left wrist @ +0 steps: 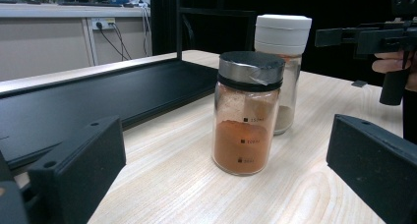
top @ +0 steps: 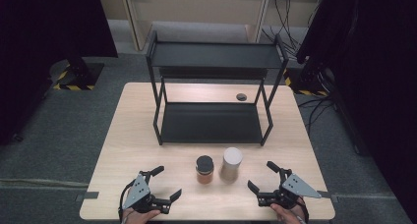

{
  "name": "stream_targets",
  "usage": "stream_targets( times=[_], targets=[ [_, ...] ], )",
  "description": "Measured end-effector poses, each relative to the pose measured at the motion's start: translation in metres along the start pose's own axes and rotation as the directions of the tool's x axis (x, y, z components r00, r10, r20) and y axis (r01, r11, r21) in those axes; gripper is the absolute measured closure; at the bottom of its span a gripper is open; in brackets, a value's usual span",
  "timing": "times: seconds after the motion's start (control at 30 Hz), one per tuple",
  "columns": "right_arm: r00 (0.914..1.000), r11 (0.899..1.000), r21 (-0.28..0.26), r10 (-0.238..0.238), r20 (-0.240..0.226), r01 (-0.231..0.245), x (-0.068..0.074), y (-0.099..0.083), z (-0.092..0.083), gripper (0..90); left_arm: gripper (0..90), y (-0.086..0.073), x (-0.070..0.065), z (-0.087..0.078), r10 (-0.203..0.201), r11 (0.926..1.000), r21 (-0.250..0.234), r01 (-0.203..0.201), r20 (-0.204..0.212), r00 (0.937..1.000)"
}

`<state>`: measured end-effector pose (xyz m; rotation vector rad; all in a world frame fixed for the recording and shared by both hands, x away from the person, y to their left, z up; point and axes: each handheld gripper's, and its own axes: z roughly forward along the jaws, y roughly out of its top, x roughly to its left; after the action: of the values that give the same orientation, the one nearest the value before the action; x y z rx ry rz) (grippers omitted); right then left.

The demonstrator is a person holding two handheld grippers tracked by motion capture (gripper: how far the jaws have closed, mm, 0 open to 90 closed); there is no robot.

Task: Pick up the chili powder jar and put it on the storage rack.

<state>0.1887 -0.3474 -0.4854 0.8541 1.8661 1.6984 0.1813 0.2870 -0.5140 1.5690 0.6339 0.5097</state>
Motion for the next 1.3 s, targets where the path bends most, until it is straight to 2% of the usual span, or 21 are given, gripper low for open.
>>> stream_targets(
  times=[0.23, 0.6, 0.8, 1.3],
  targets=[
    [1.0, 1.0, 0.005, 0.0, 0.001, 0.0, 0.0, 0.0, 0.001, 0.4, 1.1, 0.001, -0.002, 0.001, 0.02, 0.9998, 0.003, -0.02, -0.005, 0.9998],
    [1.0, 1.0, 0.005, 0.003, 0.005, -0.003, 0.0, 0.0, 0.001, 0.4, 1.1, 0.007, -0.005, 0.01, 0.039, 0.9992, -0.002, -0.039, 0.022, 0.999],
    [1.0, 1.0, 0.003, 0.003, 0.005, -0.003, -0.001, -0.001, 0.001, 0.4, 1.1, 0.014, -0.002, 0.022, 0.038, 0.9992, 0.012, -0.039, 0.051, 0.998],
    [1.0, 1.0, 0.003, 0.006, 0.0, -0.006, -0.001, -0.001, 0.001, 0.4, 1.0, 0.019, 0.002, 0.045, 0.051, 0.9977, 0.039, -0.055, 0.092, 0.9944]
  ],
)
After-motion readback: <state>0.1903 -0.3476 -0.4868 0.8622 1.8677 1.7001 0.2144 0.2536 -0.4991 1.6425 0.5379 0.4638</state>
